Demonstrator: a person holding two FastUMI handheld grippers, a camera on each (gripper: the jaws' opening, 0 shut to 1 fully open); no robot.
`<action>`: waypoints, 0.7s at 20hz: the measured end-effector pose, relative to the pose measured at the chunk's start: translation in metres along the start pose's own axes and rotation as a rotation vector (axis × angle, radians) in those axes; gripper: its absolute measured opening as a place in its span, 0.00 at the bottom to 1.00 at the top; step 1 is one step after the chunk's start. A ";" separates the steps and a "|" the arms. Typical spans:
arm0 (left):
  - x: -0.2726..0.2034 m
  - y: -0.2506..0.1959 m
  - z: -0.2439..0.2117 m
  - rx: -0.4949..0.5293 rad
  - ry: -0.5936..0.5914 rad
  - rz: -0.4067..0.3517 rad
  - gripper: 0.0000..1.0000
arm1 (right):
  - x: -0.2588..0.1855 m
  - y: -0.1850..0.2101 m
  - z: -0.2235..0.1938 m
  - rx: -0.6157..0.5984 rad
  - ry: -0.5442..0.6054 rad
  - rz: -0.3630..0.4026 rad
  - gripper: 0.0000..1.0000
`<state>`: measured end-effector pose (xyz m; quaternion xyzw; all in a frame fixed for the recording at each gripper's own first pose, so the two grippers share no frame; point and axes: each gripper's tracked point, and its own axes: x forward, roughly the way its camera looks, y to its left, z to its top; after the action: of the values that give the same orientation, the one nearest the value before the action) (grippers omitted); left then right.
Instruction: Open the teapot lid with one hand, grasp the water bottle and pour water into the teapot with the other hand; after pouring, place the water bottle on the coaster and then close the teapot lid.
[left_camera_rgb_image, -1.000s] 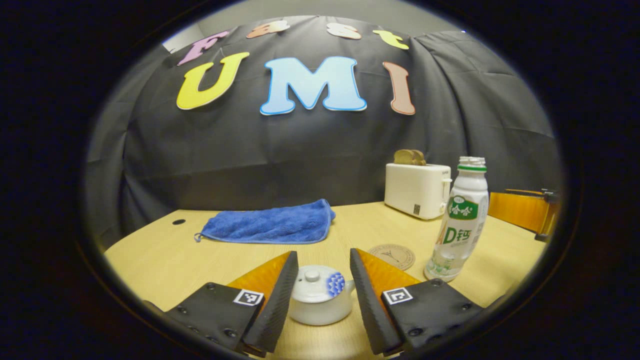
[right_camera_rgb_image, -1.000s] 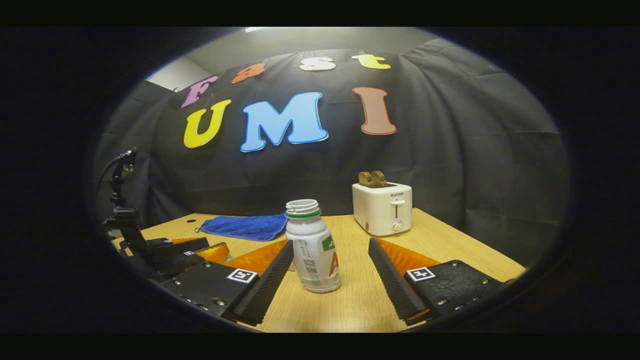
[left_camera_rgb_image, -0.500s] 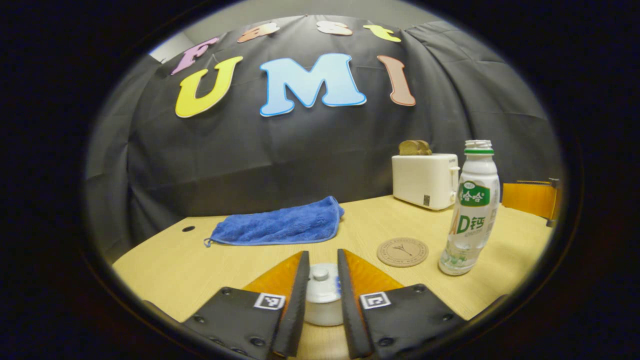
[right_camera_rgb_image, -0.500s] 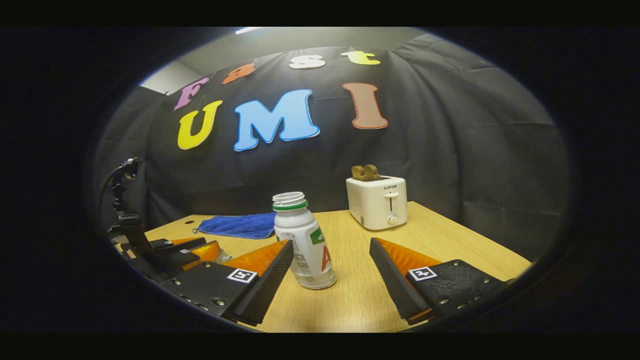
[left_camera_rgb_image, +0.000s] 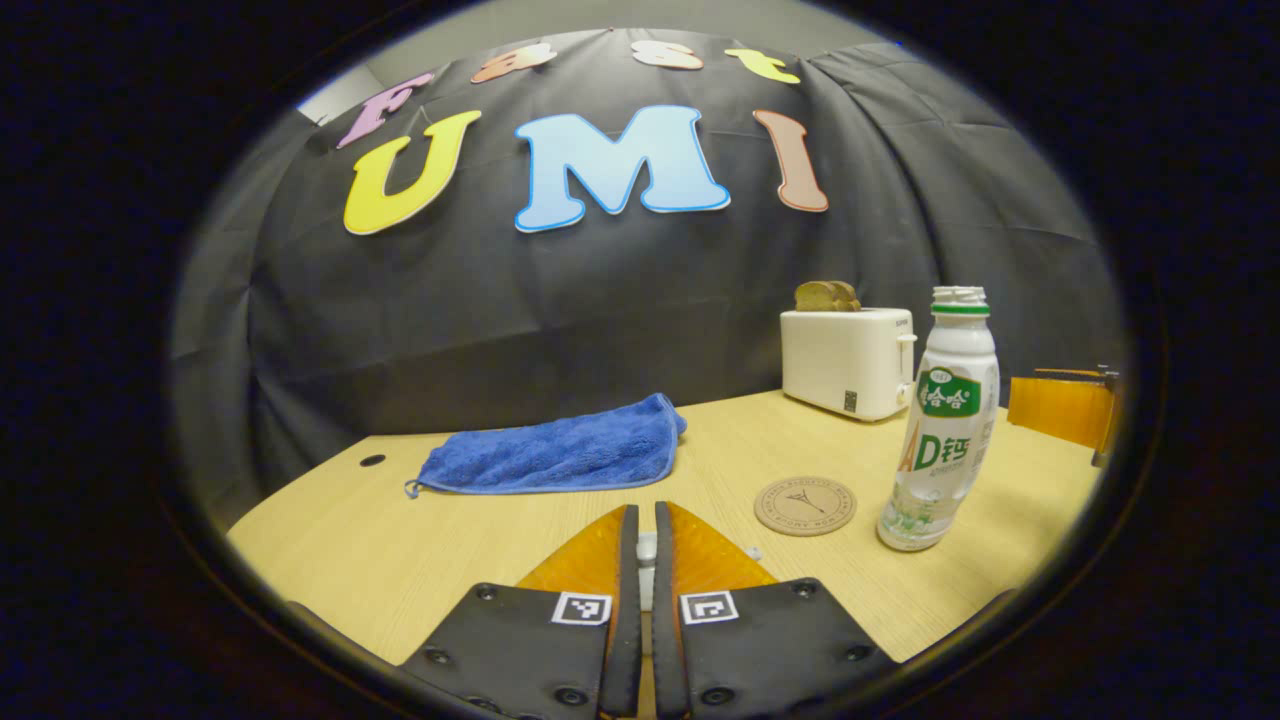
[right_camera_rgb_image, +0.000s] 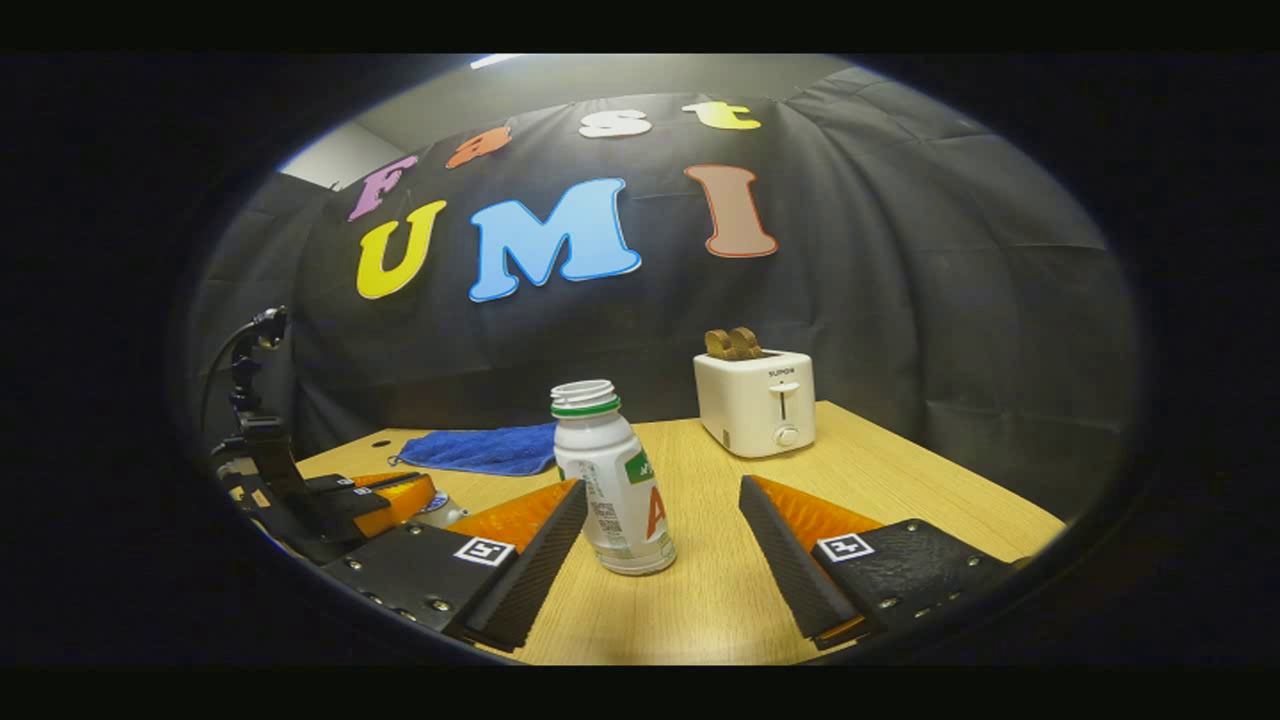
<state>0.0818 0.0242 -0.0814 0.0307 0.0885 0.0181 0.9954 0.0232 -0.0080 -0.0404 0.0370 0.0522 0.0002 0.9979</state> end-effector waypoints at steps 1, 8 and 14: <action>-0.001 0.000 0.003 -0.009 -0.011 -0.004 0.11 | 0.000 0.000 -0.002 -0.001 0.001 0.001 0.95; -0.014 0.007 0.031 -0.046 -0.066 -0.034 0.15 | -0.001 0.009 -0.002 -0.021 0.009 0.012 0.95; -0.040 0.030 0.044 -0.079 -0.090 -0.034 0.15 | 0.003 0.019 -0.003 -0.049 0.017 0.027 0.95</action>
<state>0.0491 0.0500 -0.0288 -0.0095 0.0436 0.0035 0.9990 0.0264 0.0113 -0.0418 0.0132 0.0604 0.0153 0.9980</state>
